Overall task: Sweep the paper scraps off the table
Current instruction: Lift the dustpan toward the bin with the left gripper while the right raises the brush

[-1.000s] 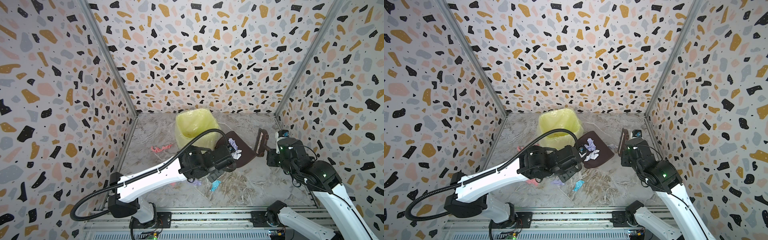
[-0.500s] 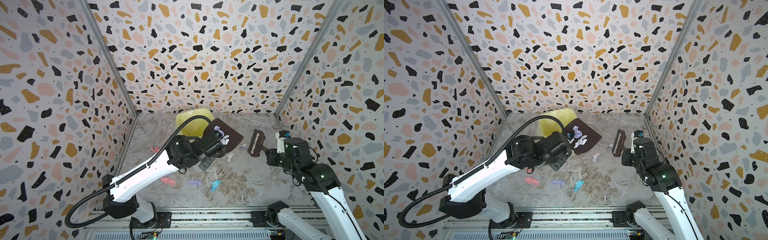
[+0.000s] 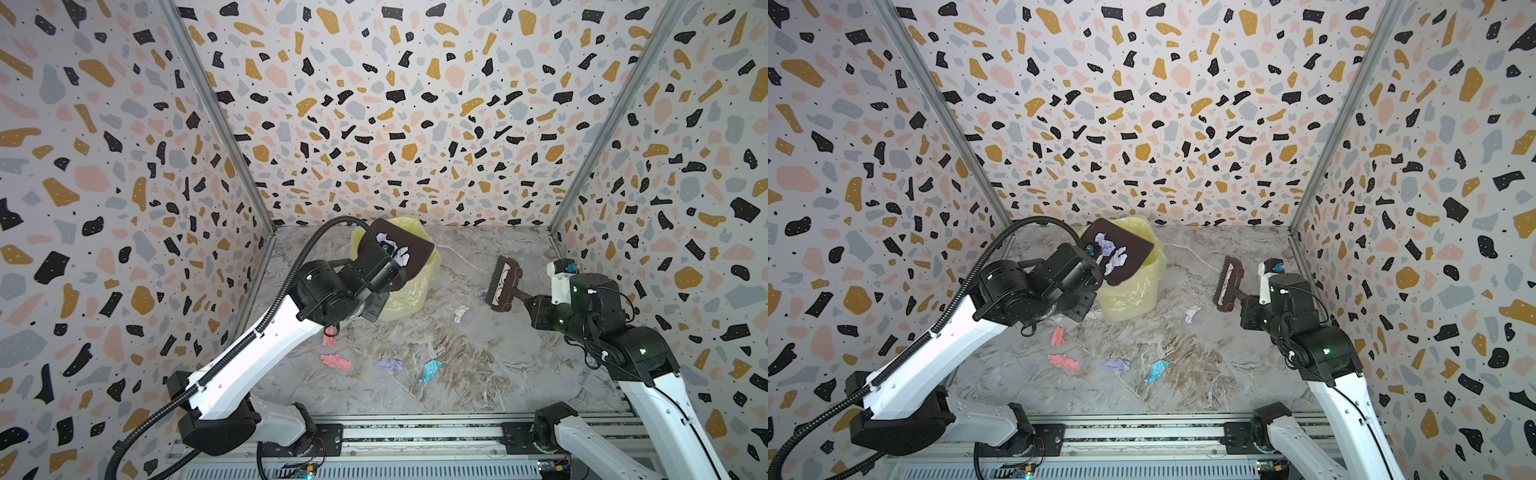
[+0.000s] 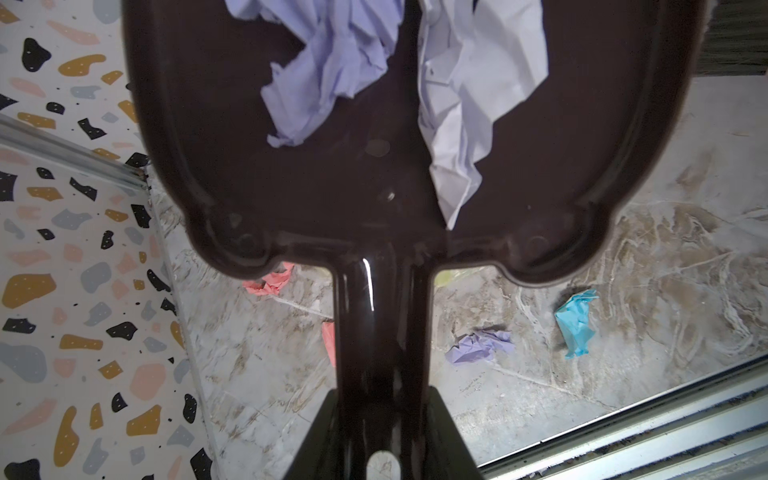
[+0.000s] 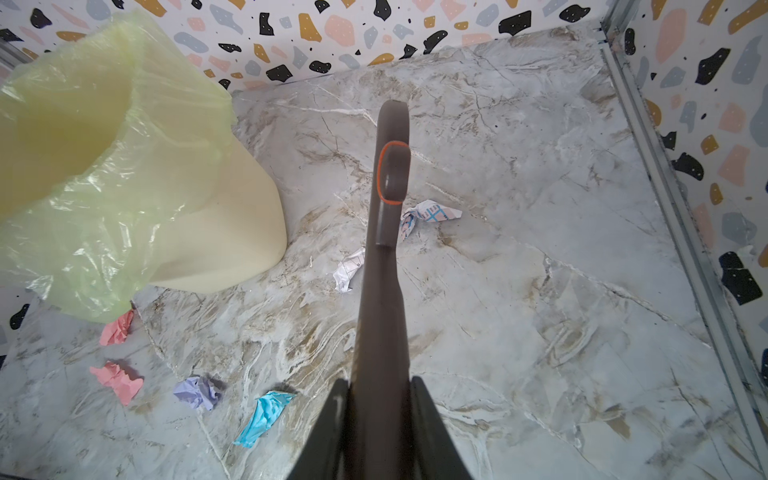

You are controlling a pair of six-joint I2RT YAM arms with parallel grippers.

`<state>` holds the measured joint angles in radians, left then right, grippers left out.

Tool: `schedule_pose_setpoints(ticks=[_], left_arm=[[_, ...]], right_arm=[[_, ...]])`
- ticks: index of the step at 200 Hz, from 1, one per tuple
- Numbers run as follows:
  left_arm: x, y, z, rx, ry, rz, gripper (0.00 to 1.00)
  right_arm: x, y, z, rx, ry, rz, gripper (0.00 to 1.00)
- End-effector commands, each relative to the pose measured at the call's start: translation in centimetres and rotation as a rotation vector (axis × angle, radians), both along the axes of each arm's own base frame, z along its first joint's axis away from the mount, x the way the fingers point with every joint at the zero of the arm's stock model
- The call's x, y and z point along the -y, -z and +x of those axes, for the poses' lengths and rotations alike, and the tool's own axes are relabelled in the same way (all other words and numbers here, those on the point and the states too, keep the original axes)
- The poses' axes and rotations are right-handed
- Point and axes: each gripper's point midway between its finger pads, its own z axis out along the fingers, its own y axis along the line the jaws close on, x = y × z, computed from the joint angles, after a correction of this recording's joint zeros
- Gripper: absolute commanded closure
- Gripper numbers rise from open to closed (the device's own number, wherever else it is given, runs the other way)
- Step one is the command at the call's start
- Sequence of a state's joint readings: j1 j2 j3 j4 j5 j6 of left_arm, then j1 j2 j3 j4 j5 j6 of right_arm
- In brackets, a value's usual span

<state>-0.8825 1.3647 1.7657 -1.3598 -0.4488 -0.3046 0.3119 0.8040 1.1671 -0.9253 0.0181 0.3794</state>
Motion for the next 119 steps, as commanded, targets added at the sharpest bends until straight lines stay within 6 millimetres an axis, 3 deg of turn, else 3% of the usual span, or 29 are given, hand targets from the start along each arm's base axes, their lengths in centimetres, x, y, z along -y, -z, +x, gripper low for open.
schedule_pose_setpoints(ticks=[1, 26, 58, 119], left_arm=[[-2.2, -0.5, 0.8, 0.043, -0.061, 0.016, 1.0], [-4.0, -0.2, 1.8, 0.044, -0.127, 0.043, 1.0], [-5.4, -1.2, 3.0, 0.088, -0.179, 0.078, 1.0], [-7.9, -1.2, 5.3, 0.108, -0.216, 0.172, 1.0]], right_arm=[[-0.8, -0.4, 0.5, 0.036, -0.04, 0.025, 1.0], [-1.3, 0.1, 0.8, 0.024, -0.062, 0.041, 1.0], [-1.7, 0.4, 1.1, 0.015, -0.083, 0.051, 1.0], [-2.5, 0.8, 1.7, -0.012, -0.136, 0.069, 1.0]])
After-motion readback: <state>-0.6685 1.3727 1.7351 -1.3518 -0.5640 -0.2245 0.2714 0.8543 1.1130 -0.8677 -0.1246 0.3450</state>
